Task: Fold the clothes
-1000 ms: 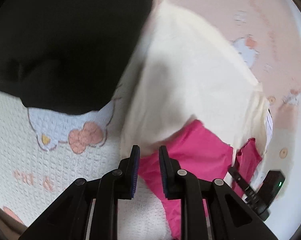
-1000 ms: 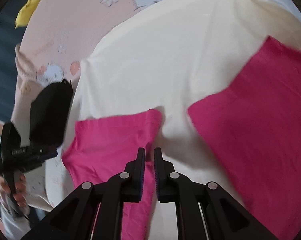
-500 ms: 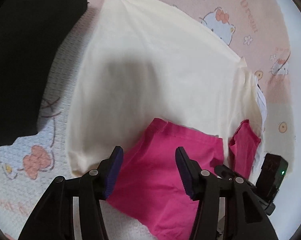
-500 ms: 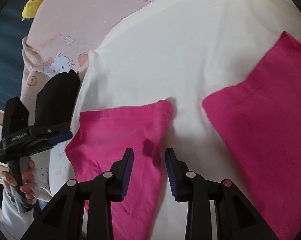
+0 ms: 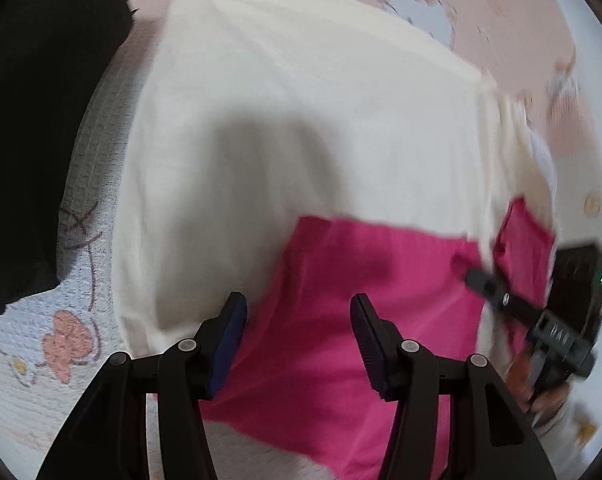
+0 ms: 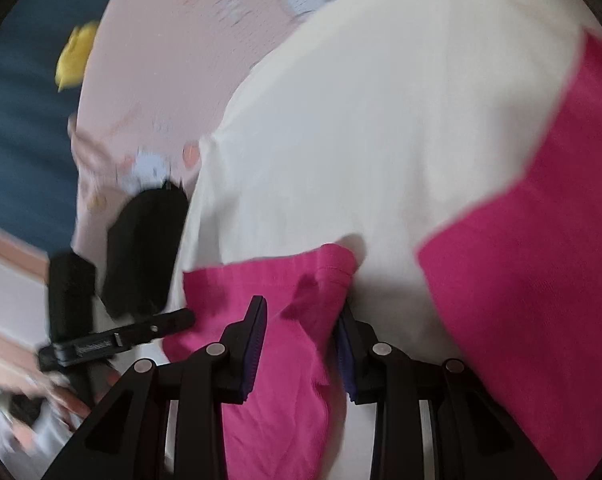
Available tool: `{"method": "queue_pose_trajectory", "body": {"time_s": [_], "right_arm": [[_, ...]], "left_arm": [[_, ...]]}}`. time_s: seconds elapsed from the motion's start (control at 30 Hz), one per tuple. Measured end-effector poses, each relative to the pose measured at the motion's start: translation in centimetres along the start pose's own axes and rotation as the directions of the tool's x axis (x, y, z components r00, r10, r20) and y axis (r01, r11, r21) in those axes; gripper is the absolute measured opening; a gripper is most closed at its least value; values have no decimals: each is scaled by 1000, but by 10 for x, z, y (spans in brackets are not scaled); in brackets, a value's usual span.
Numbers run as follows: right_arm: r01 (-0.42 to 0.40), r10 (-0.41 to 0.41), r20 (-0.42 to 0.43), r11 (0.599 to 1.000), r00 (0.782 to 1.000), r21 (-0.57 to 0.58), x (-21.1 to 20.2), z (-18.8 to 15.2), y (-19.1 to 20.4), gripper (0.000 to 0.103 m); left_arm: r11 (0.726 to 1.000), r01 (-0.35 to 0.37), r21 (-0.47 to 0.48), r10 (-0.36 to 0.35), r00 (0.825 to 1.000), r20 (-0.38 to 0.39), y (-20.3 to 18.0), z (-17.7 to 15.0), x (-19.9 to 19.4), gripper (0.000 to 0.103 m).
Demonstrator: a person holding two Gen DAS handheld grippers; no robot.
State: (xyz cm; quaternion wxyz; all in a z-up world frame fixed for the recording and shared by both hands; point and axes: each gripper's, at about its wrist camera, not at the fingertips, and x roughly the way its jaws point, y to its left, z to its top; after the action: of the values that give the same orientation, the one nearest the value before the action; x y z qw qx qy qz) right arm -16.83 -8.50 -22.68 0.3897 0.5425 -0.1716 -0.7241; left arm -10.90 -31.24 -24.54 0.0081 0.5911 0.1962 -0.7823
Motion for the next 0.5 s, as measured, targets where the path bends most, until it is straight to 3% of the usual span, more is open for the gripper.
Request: {"method": "queue_pose_trajectory", "body": {"time_s": [0.07, 0.1, 0.13, 0.2, 0.33, 0.43, 0.5], "right_arm": [[54, -54, 0, 998, 999, -41, 2, 1, 7, 31], [87, -87, 3, 995, 996, -55, 2, 1, 9, 22], [120, -120, 7, 990, 993, -69, 3, 1, 12, 5], [191, -190, 25, 972, 982, -139, 3, -1, 22, 2], [395, -376, 121, 870, 919, -294, -1, -9, 54, 0], [476, -454, 145, 815, 879, -331, -2, -10, 61, 0], [487, -473, 127, 812, 872, -322, -4, -8, 58, 0]], "left_arm": [[999, -22, 26, 22, 1000, 1, -1, -3, -2, 51], [999, -26, 24, 26, 1000, 2, 0, -4, -3, 51], [1000, -15, 3, 15, 1000, 2, 4, -4, -4, 51], [999, 10, -45, -10, 1000, 6, 12, -3, -7, 51], [992, 40, -116, -38, 999, 24, 27, 2, -12, 45], [990, 44, -137, -42, 999, 12, 33, 3, -12, 40], [988, 60, -142, -60, 998, 6, 34, 3, -14, 40]]}}
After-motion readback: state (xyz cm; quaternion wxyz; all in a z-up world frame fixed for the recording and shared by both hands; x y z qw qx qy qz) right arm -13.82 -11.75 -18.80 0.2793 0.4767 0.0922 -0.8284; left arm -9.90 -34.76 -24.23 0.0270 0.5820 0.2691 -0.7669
